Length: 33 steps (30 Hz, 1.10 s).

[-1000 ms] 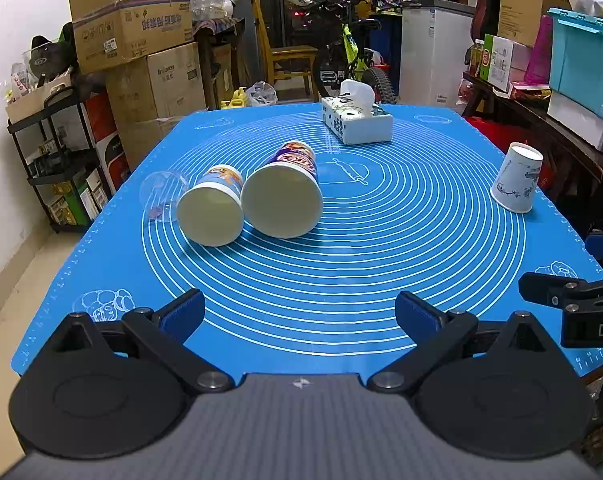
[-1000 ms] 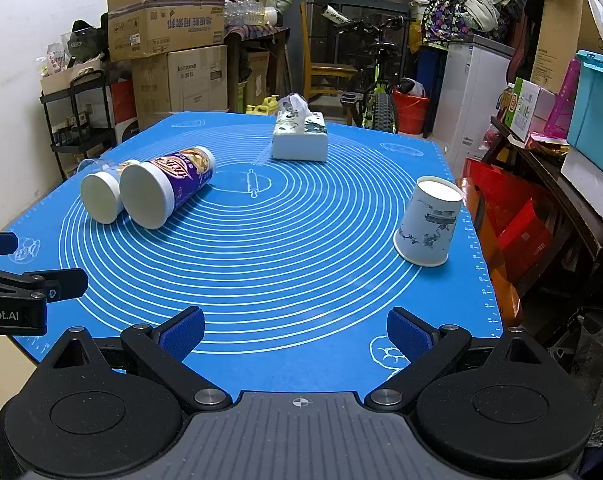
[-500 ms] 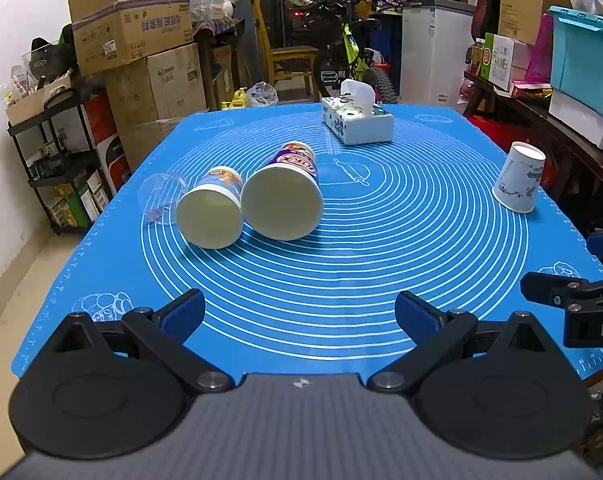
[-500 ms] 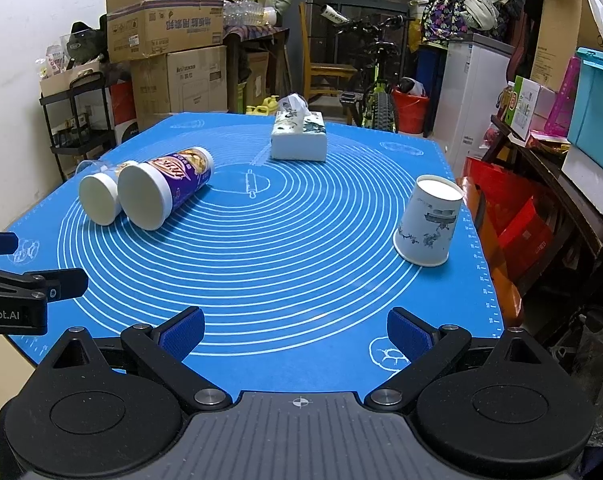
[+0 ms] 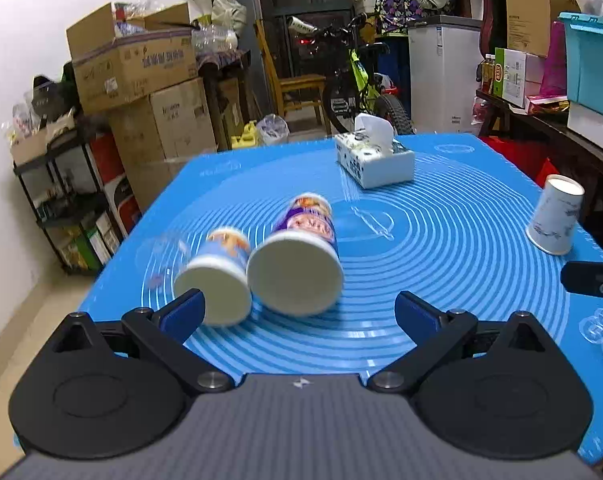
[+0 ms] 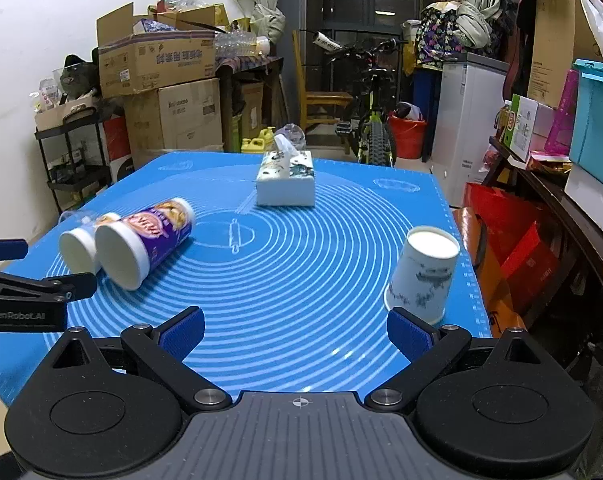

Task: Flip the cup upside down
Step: 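Move the left tool to the tall purple cup and close around it, then lift the purple cup with the left tool and carry it across the mat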

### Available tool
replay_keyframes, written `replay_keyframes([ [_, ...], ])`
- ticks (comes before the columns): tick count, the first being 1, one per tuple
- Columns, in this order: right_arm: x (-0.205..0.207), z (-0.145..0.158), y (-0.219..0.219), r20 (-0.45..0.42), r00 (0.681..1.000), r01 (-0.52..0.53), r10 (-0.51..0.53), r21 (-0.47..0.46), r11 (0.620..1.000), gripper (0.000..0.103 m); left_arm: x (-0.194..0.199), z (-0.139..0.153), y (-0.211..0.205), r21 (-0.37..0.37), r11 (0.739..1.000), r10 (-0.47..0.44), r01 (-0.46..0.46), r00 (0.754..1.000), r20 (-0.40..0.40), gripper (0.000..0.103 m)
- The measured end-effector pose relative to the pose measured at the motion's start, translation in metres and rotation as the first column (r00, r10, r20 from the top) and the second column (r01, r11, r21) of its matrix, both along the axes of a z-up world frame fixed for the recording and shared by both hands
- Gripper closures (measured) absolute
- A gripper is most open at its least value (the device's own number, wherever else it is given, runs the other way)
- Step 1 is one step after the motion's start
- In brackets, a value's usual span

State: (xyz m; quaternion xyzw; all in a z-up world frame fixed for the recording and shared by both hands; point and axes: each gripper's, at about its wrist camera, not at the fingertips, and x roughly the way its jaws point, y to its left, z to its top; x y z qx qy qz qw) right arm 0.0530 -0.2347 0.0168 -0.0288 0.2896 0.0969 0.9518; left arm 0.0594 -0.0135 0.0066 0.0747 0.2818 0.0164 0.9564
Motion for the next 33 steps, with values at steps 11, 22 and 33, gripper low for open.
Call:
replay_keyframes([
  [11,0.045,-0.017,-0.001,-0.016,1.000,0.015,-0.015,0.005,1.000,0.005,0.061,-0.018,-0.008,0.097,0.995,0.010,-0.012,1.000,0.020,0.003],
  [22,0.052,-0.026,0.000,-0.022,1.000,0.011,-0.011,0.008,1.000,0.005,0.096,-0.042,-0.010,0.133,0.991,0.024,-0.012,0.996,-0.090,0.021],
  [33,0.048,-0.025,-0.001,-0.017,1.000,0.014,-0.014,0.013,1.000,0.005,0.097,-0.037,-0.010,0.127,0.992,0.032,-0.020,0.995,-0.096,0.031],
])
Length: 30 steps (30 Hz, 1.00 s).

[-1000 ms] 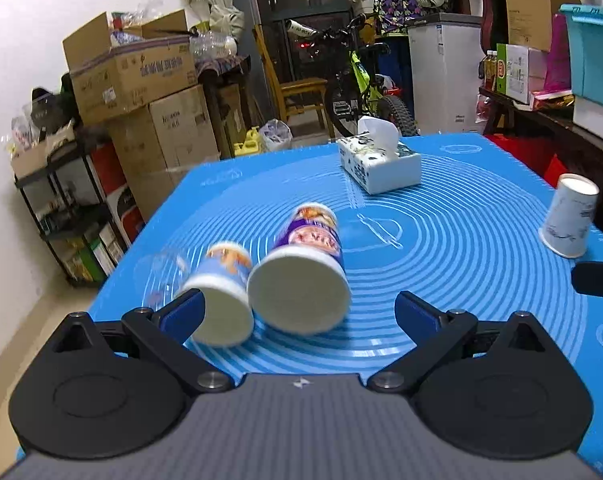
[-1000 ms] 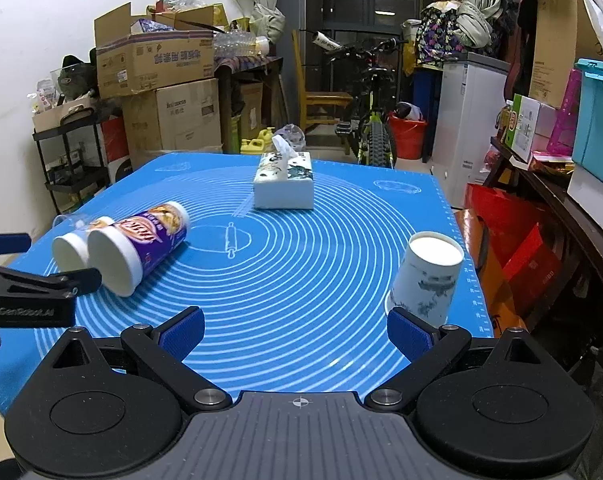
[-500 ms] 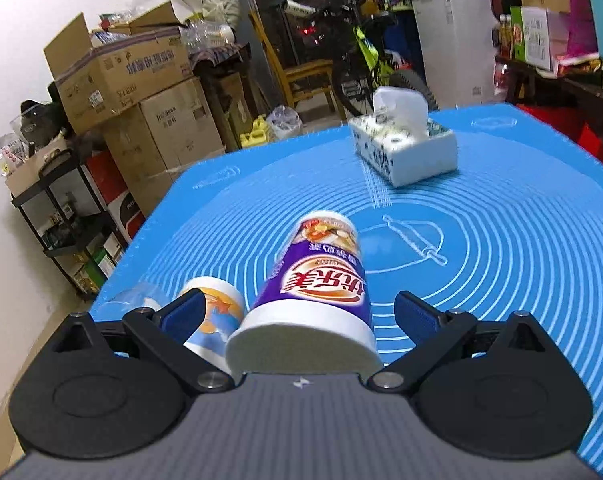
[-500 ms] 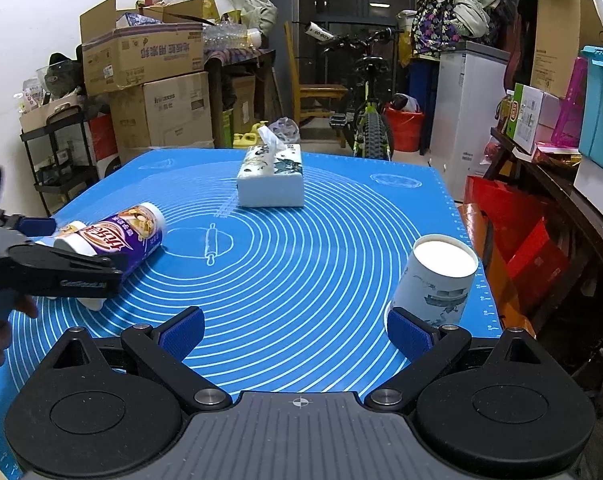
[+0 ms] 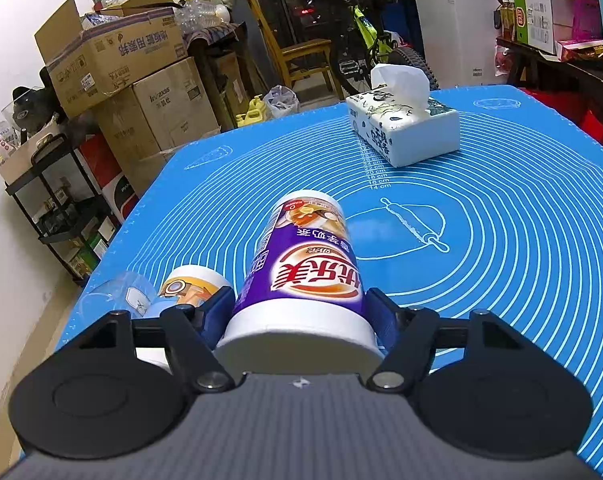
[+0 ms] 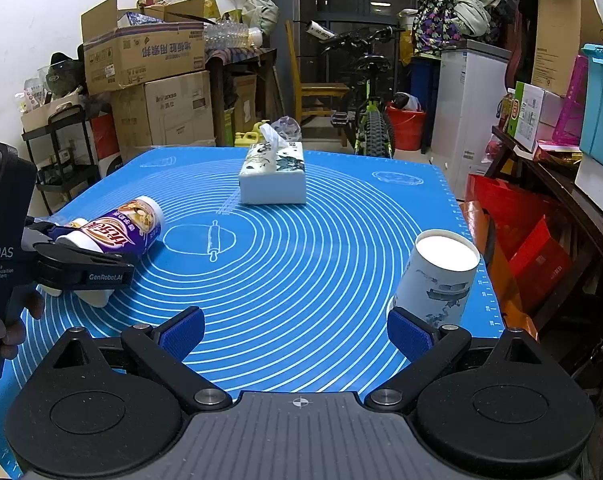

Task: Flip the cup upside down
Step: 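Lift the purple cup with the left tool and carry it across the mat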

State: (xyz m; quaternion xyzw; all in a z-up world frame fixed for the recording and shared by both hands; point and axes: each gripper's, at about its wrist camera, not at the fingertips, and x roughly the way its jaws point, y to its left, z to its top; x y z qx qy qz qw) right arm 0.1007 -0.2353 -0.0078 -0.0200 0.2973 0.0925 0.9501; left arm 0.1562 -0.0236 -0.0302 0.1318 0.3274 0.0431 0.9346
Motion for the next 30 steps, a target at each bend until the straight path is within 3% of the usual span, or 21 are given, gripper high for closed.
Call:
replay_keyframes([
  [8,-0.004,0.004,-0.005,0.006,1.000,0.013,-0.013,0.004,1.000,0.005,-0.016,0.014,-0.013,-0.027,0.999,-0.040,0.041,0.999,0.037,0.032],
  [17,-0.022,0.010,-0.021,0.009,0.999,0.045,-0.045,0.008,0.999,0.005,-0.061,0.030,-0.036,-0.132,0.986,-0.100,0.101,0.995,0.016,0.032],
  [30,-0.045,0.007,-0.042,-0.019,0.997,0.079,-0.079,0.005,0.997,0.005,-0.096,0.010,-0.068,-0.208,0.971,-0.129,0.117,0.991,-0.047,0.031],
])
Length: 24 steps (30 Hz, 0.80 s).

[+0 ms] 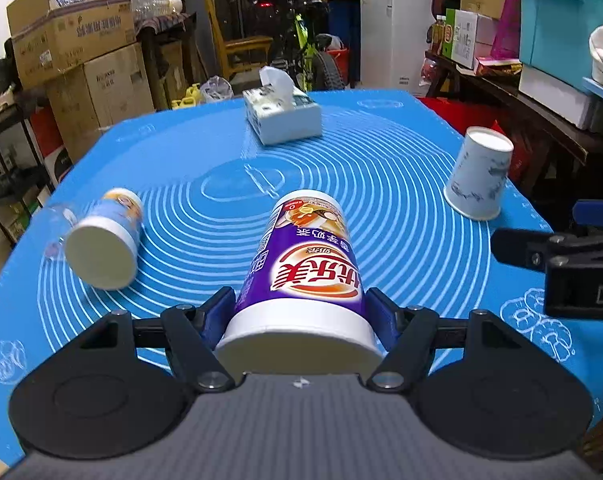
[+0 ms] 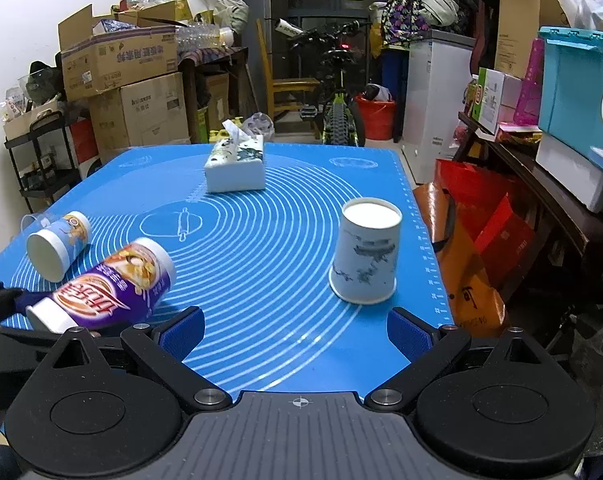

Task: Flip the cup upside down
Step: 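Lift the purple cup with the left tool and carry it across the mat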

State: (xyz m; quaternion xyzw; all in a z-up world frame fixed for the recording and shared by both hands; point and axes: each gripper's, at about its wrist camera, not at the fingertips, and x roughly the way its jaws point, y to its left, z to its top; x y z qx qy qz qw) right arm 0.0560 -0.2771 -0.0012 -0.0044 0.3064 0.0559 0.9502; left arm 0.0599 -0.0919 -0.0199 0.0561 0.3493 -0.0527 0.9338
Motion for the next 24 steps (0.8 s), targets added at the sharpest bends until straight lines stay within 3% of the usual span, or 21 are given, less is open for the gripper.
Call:
replay_keyframes([
  [9,-0.0017,-0.0022,-0.0019,-0.014,1.000,-0.001,0.001,-0.004,1.000,0.005,-0.0025,-0.0078,-0.0030,0.003,1.000,0.002,-0.002,1.000,-0.013,0.029],
  [12,-0.0018,-0.0028,0.0006,-0.017,1.000,-0.007,0.007,-0.004,1.000,0.005,-0.0006,-0.0090,-0.0028,0.007,1.000,0.027,-0.027,0.999,-0.032,0.010],
  [24,-0.0015,-0.0019,0.0063,-0.023,1.000,-0.013,0.013,-0.010,1.000,0.005,-0.0037,-0.0083,-0.0063,0.020,1.000,-0.010,0.011,1.000,-0.024,0.006],
])
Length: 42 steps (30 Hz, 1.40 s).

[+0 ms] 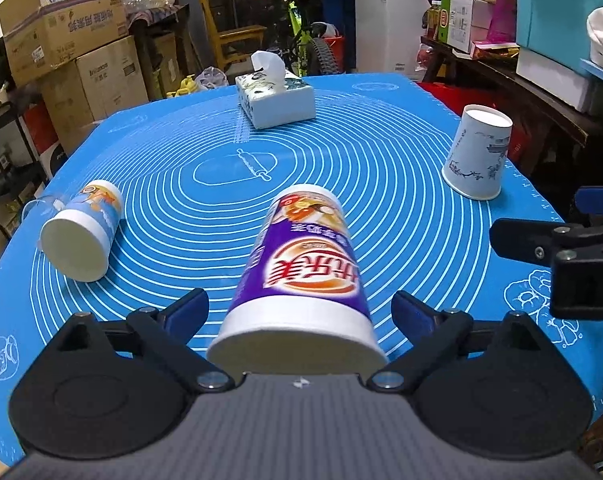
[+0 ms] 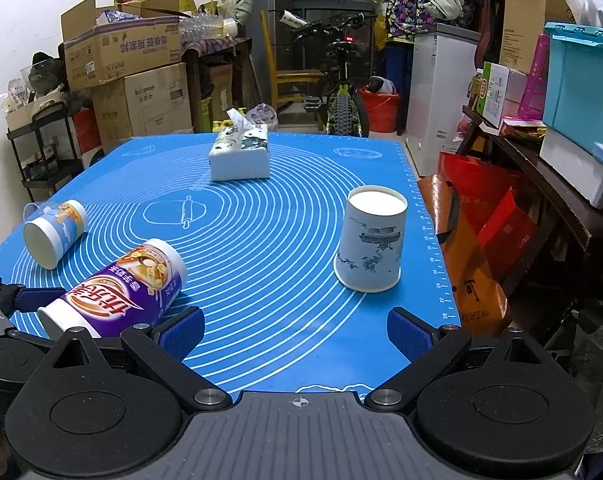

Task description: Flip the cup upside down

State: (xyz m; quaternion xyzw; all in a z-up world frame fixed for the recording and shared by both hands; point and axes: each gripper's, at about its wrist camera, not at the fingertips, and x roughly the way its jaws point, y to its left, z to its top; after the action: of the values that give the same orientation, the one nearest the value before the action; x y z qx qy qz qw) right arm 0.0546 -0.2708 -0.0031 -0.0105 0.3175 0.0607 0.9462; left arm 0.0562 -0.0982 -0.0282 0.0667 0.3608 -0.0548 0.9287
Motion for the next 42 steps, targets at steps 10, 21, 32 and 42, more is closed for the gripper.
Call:
replay_keyframes([
  [10,-0.002,0.005,0.000,0.015,1.000,-0.001,0.001,-0.002,1.000,0.005,-0.005,0.017,0.006,-0.032,0.999,-0.020,0.021,1.000,0.016,0.006],
  [21,0.001,0.026,0.010,0.045,0.999,-0.025,0.025,0.003,1.000,0.005,-0.009,0.041,0.028,-0.051,0.999,0.004,-0.001,0.998,0.064,0.006],
  [32,0.045,0.038,0.058,-0.081,0.989,-0.114,0.125,0.130,0.985,0.005,-0.015,0.074,0.101,-0.060,0.982,0.185,-0.178,0.968,0.168,0.002],
  [42,0.125,-0.017,0.129,-0.380,0.911,-0.037,0.160,0.311,0.950,0.005,0.014,0.046,0.169,-0.073,0.927,0.375,-0.369,0.921,0.102,0.002],
])
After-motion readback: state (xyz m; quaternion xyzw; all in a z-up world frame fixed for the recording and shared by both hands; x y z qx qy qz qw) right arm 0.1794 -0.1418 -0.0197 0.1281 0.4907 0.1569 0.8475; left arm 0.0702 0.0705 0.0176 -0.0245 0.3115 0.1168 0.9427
